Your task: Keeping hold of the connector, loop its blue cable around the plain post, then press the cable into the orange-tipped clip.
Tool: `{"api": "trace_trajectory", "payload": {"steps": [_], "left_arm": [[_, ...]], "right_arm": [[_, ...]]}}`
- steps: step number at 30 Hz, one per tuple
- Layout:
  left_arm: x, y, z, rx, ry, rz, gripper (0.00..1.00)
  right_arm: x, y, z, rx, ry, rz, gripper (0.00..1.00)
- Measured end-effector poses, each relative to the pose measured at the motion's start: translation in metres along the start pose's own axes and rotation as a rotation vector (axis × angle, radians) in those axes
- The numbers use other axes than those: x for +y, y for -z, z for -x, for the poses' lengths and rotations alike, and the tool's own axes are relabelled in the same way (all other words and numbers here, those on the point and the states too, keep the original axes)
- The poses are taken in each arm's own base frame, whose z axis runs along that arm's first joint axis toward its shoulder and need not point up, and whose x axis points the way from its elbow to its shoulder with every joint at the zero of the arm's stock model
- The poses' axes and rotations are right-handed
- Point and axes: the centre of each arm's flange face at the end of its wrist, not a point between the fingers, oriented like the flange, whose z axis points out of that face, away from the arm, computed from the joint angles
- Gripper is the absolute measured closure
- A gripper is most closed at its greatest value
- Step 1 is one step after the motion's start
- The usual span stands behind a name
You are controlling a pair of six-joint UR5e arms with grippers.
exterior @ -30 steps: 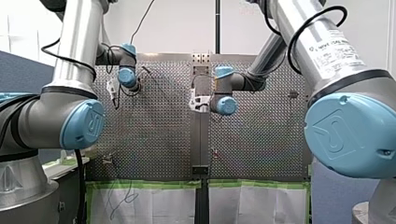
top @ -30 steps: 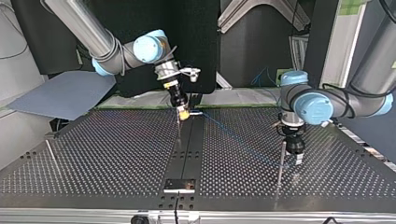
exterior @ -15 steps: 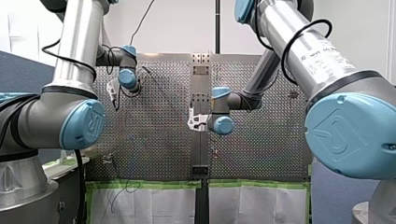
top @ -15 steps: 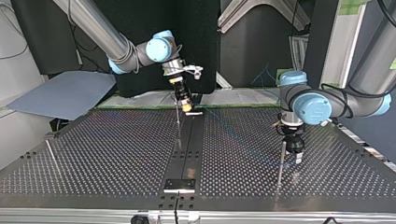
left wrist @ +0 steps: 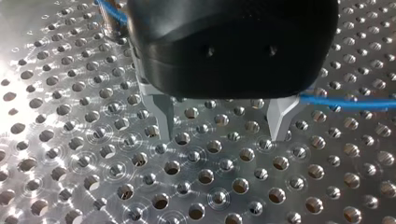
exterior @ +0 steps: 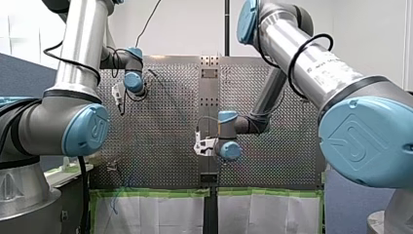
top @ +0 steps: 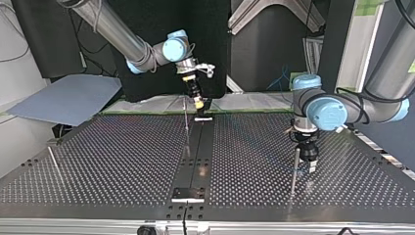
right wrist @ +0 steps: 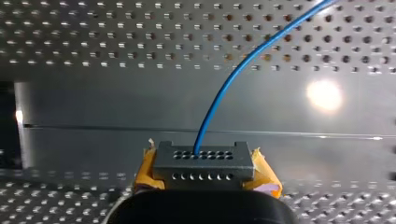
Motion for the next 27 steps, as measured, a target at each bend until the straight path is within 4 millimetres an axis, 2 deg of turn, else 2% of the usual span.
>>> {"api": "trace_trajectory", "payload": {"steps": [13, 27], "left_arm": [[-0.001, 0.0, 0.0, 0.0, 0.0, -0.002, 0.0], [-0.001, 0.0, 0.0, -0.001, 0.0, -0.002, 0.0]], "right_arm": [[0.008, 0.006, 0.07, -0.029, -0.007, 0.044, 1.0], [0.022, 0.025, 0.146, -0.111, -0.006, 0.096, 1.0]]}}
